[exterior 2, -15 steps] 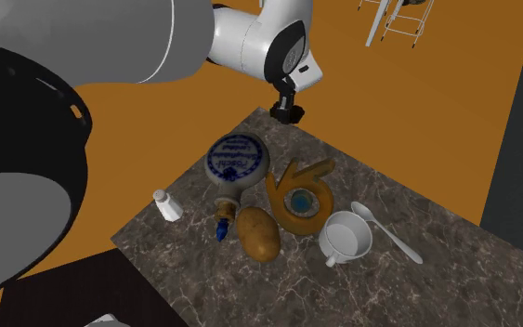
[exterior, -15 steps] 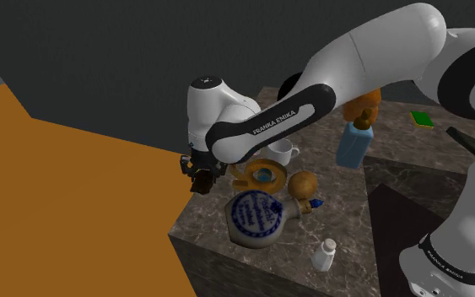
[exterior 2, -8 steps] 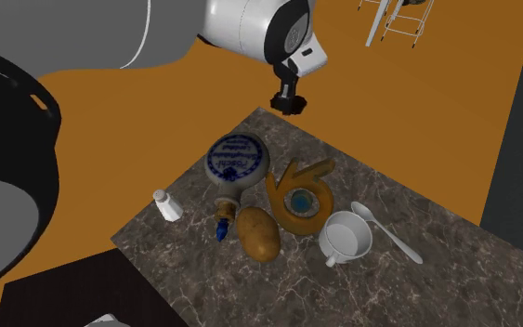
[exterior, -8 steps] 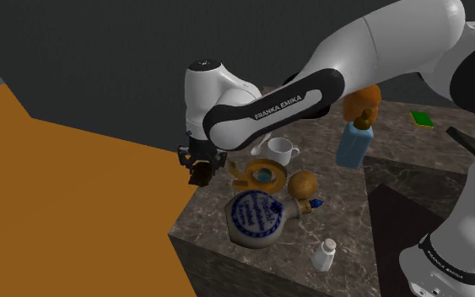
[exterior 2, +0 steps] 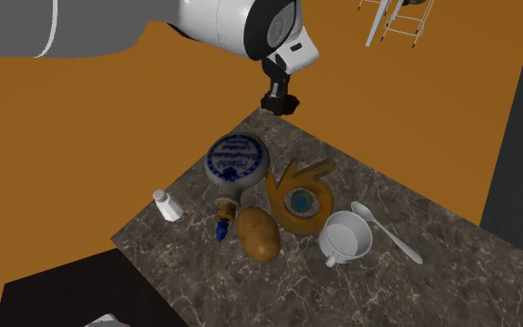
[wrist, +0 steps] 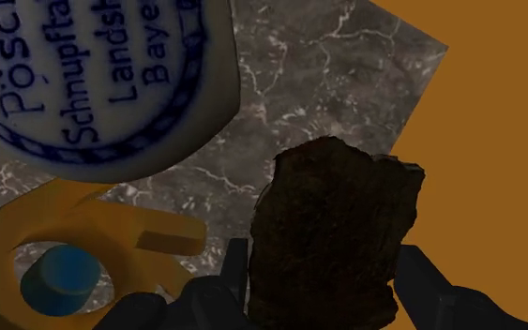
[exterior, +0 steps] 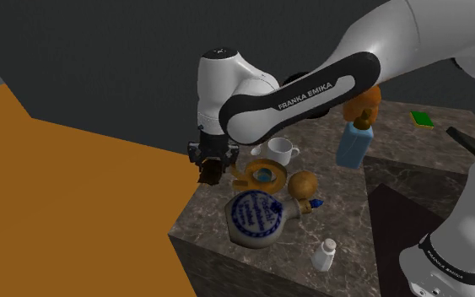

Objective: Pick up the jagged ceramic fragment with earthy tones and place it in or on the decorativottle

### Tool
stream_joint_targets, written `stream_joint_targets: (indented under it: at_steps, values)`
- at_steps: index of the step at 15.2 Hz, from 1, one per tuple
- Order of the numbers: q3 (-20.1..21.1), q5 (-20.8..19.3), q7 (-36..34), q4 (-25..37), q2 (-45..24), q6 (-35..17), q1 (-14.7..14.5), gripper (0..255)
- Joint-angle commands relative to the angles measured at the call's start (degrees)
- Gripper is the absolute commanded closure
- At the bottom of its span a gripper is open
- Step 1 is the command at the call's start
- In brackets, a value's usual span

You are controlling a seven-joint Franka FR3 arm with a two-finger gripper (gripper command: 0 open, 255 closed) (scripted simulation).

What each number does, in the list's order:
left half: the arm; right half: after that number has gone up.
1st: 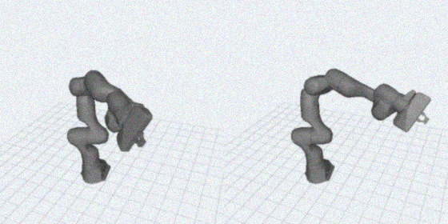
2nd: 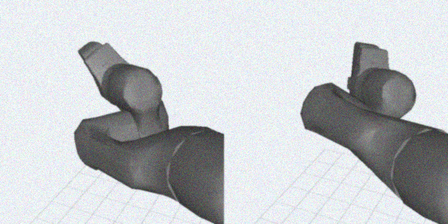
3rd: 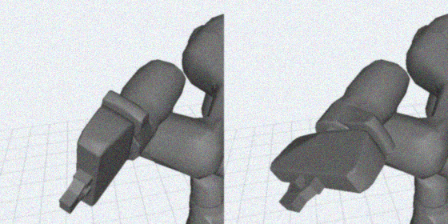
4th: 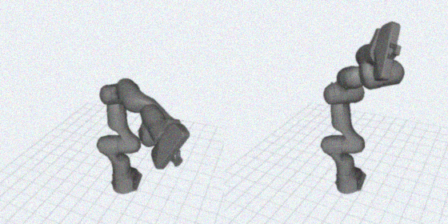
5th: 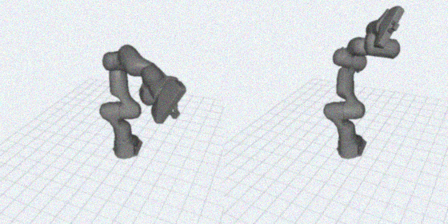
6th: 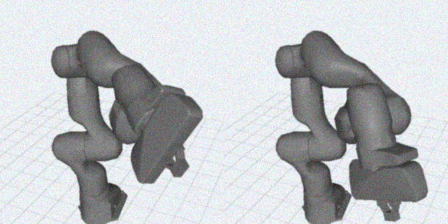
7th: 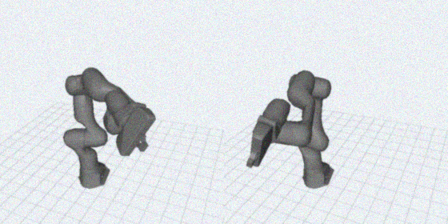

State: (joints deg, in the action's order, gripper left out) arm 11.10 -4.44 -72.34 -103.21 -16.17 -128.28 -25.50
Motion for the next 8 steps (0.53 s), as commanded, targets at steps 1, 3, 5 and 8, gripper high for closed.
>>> stream_joint_targets:
  at_steps: [1,3,5,8]
  values:
    - [0.3,0.8,0.2,-6.2,4.5,-1.8,0.4,255]
    - [0.5,1.8,0.5,-12.0,9.0,-3.2,0.7,255]
    - [0.7,3.0,1.0,-17.5,13.4,-4.3,0.8,255]
    - [0.9,4.8,1.7,-25.2,20.2,-5.5,0.7,255]
